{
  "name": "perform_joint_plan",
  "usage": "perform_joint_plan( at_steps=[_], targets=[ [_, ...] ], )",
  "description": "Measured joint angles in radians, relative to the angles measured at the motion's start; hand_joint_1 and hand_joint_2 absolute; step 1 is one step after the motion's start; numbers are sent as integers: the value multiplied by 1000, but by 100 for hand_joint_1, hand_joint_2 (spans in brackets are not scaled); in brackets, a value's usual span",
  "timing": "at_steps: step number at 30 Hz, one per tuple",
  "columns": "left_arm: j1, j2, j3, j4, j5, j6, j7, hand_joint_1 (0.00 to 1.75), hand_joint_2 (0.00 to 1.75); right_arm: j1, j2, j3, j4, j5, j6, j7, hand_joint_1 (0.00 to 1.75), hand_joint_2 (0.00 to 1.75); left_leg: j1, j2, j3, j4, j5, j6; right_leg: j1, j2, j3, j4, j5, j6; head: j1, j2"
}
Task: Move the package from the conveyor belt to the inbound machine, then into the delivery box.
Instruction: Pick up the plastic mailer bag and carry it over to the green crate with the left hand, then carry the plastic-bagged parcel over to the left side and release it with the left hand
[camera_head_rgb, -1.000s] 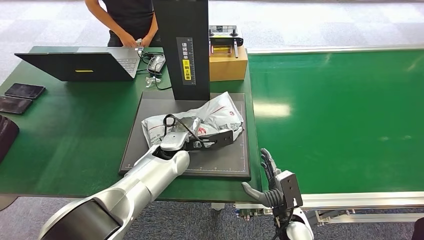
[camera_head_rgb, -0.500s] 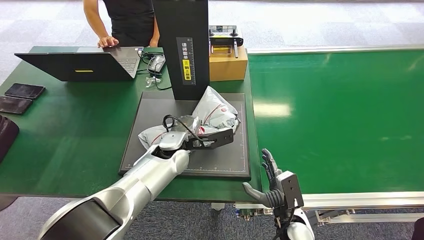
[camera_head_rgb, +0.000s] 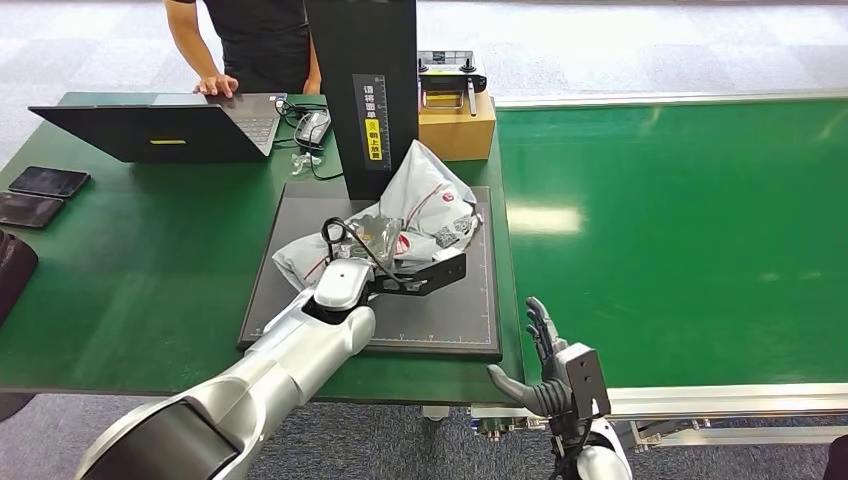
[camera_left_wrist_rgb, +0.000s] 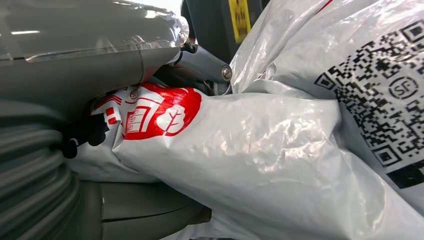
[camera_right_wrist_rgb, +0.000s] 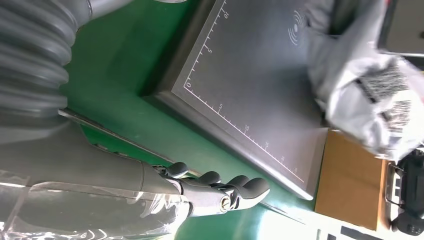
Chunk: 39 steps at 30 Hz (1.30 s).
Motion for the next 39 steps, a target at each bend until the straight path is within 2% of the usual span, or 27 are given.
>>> perform_joint_plan(
  at_steps=[3, 6, 13, 23, 31, 39],
  targets=[
    [-6, 20, 0, 0, -47, 77, -3, 175, 175, 2, 0, -2, -3, -1, 4, 0, 0, 175, 0, 0, 0, 0, 0, 0, 0, 0, 0, 0, 0, 0, 0, 0],
    [-17, 54, 0, 0, -84, 115, 18, 175, 175, 3, 0, -4, -3, -4, 8, -1, 0, 175, 0, 0, 0, 0, 0, 0, 0, 0, 0, 0, 0, 0, 0, 0],
    [-53, 162, 19, 0, -118, 83, 109, 175, 175, 2, -3, -7, -3, -11, 8, -9, 0, 175, 0, 1, 0, 0, 1, -1, 1, 1, 0, 1, 0, 0, 0, 0],
    [-88, 315, 137, 1, -72, 61, 166, 175, 175, 4, -16, -7, -2, -32, -2, -14, 0, 175, 0, 1, 0, 0, 1, -1, 1, 1, 0, 1, 0, 0, 0, 0],
    [-112, 410, 234, 14, -52, -39, 226, 175, 175, 13, -18, -7, -2, -41, -16, -15, 0, 175, 0, 1, 0, 0, 1, -1, 1, 2, 0, 1, 0, 0, 0, 0],
    [-117, 464, 261, 28, -86, -143, 277, 175, 175, 18, -18, -7, -3, -41, -29, -15, 0, 175, 0, 1, 0, 0, 1, -1, 1, 1, 0, 1, 0, 0, 0, 0]
  ],
)
